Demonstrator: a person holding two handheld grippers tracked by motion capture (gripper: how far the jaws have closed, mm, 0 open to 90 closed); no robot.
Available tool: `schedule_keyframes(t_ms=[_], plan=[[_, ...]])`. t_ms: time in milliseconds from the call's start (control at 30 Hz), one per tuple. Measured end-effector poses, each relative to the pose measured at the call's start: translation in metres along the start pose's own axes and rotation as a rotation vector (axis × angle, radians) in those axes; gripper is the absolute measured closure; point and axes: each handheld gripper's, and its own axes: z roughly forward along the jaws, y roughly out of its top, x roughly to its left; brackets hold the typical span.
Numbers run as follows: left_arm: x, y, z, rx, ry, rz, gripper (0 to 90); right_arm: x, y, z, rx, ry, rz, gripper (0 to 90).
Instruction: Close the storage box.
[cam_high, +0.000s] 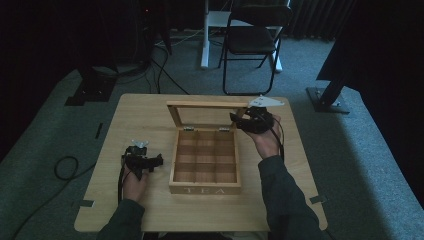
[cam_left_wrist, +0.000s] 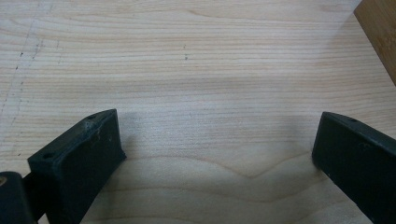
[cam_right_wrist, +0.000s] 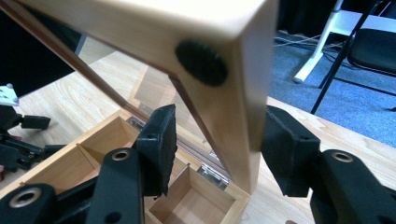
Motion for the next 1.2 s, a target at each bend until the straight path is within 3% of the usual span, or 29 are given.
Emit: schedule_keyframes(t_ms=[233,400,700,1200], plan=[[0.000,0.000,0.000,-0.001,0.000,0.000,1.6,0.001,0.000,-0.011,-0.004,-0.018,0.021,48.8],[0.000,0.000,0.000,-0.001,0.000,-0.001,1.6,0.006,0.000,-0.015,0.012,-0.034,-0.003,48.9],[0.000,0.000,0.000,-0.003,0.001,-0.001,1.6,0.013,0.000,-0.024,0.010,-0.017,-0.012,48.8],[0.000,0.000,0.000,-0.003,0.001,-0.002,1.6,0.020,-0.010,-0.031,0.021,-0.009,0.010,48.3]])
